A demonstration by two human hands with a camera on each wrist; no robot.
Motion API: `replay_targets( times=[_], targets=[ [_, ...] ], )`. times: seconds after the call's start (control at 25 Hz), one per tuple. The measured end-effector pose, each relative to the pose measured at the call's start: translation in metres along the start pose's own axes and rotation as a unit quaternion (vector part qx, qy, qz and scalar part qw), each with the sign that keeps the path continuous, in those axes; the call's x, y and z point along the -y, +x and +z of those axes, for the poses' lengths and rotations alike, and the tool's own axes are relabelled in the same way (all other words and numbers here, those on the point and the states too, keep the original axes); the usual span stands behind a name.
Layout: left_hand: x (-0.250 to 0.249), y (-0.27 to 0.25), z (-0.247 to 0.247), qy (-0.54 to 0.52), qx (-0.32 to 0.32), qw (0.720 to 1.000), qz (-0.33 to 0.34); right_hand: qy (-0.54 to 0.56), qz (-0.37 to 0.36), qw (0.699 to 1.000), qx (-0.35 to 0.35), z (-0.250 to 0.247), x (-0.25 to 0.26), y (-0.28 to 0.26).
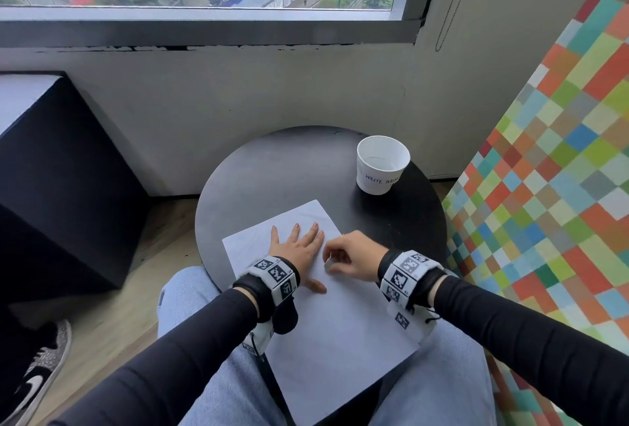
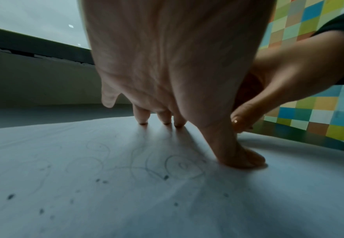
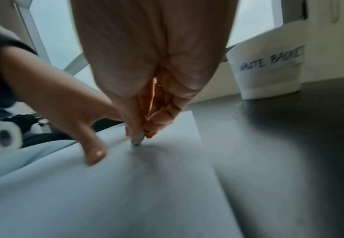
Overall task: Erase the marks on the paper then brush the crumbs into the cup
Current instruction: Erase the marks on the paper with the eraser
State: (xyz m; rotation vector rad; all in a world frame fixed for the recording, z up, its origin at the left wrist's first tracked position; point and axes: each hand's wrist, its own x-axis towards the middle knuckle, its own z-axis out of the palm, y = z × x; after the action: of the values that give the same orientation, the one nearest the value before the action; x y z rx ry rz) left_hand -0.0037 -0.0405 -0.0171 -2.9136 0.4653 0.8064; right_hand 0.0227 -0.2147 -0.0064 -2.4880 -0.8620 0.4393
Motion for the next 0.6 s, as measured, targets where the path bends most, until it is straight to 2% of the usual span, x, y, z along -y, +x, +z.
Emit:
replay_targets(
  times=[0.04, 0.16, 0.28, 0.4, 0.52, 0.6],
  targets=[
    [0.0004, 0.0004, 0.0005, 0.001, -0.004, 1.0, -0.001, -0.004, -0.006, 1.0, 0.003, 0.0021, 0.0011, -0.0001],
    [0.0014, 0.0024, 0.0022, 0.0, -0.005, 1.0, -0.004, 0.007, 0.03, 0.998, -0.054, -0.0002, -0.0003, 0.0027],
    [0.0027, 0.0013, 0.0024, 0.001, -0.008, 1.0, -0.003, 0.004, 0.0, 1.0, -0.007, 0.0037, 0.0025, 0.0036],
    [0.0025, 0.002, 0.0026, 0.0, -0.008, 1.0, -0.002, 0.019, 0.028, 0.998, -0.054, 0.0033, 0.0013, 0.0057],
    [0.0029, 0.0009, 0.0027, -0.005, -0.01, 1.0, -0.003, 0.017, 0.008, 1.0, -0.015, 0.0057, 0.0021, 0.0068],
    [0.0033, 0.0021, 0.0029, -0.001, -0.009, 1.0, -0.002, 0.018, 0.018, 0.999, -0.029, 0.005, 0.0025, 0.0078]
  ],
)
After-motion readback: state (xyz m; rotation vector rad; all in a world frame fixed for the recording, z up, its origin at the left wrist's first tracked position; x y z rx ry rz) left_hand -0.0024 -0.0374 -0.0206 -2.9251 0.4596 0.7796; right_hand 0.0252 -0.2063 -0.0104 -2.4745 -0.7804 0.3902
